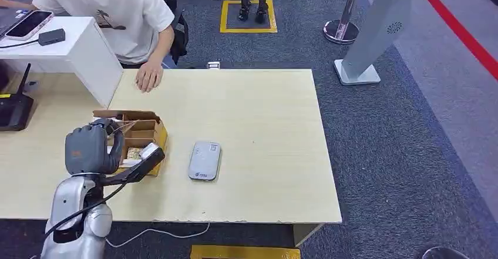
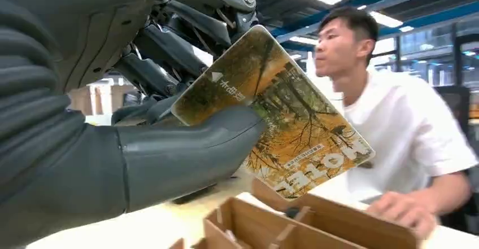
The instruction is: Pass the card to the sensor for recognition and then transmit it.
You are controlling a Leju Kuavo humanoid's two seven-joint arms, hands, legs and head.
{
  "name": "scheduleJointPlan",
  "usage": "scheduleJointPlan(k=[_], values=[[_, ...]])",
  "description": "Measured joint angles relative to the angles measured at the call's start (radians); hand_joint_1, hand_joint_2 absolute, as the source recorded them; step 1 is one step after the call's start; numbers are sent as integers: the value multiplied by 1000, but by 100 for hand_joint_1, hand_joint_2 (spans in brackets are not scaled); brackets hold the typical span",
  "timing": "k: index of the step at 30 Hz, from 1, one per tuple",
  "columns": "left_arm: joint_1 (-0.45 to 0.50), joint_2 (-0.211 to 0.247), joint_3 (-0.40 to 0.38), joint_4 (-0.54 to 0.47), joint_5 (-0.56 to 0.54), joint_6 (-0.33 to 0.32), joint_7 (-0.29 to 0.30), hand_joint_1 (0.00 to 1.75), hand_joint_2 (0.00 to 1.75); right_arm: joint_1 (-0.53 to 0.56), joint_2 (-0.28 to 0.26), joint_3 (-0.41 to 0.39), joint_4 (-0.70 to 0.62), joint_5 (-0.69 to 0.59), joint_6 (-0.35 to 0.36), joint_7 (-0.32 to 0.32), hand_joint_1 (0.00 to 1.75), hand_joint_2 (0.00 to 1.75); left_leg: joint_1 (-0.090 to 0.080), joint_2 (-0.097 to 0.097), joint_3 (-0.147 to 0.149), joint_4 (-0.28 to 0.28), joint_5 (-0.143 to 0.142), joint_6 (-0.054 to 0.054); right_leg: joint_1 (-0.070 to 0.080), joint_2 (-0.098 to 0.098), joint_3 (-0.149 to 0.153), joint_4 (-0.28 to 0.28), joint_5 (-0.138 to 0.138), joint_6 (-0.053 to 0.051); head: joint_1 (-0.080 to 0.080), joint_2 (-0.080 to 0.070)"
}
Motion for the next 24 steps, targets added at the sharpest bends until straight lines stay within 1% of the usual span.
scheduleJointPlan(k=[3, 5, 8, 13, 21, 24], values=[[-14, -16, -36, 10, -3, 5, -5, 175, 175, 1, 0, 27, 1, 0, 0, 9, 0, 0, 0, 0, 0, 0, 0, 0, 0, 0, 0, 0, 0, 0, 0, 0], [-26, -28, -65, 19, -5, 10, -23, 175, 175, 2, 0, 39, 4, 0, 0, -3, 0, 0, 0, 0, 0, 0, 0, 0, 0, 0, 0, 0, 0, 0, 0, 0], [-37, -40, -113, 30, -17, 19, -24, 175, 175, 2, 0, 55, 6, 0, 0, -11, 0, 0, 0, 0, 0, 0, 0, 0, 0, 0, 0, 0, 0, 0, 0, 0], [-58, -49, -164, 47, -20, 22, -23, 175, 175, 2, 0, 71, 11, 0, 0, -13, 0, 0, 0, 0, 0, 0, 0, 0, 0, 0, 0, 0, 0, 0, 0, 0], [-68, -50, -197, 72, -17, 23, -22, 175, 175, 4, 0, 80, 16, 0, 0, -11, 0, 0, 0, 0, 0, 0, 0, 0, 0, 0, 0, 0, 0, 0, 0, 0], [-69, -47, -200, 89, -45, 35, -5, 175, 175, 4, 0, 82, 19, 0, 0, -16, 0, 0, 0, 0, 0, 0, 0, 0, 0, 0, 0, 0, 0, 0, 0, 0]])
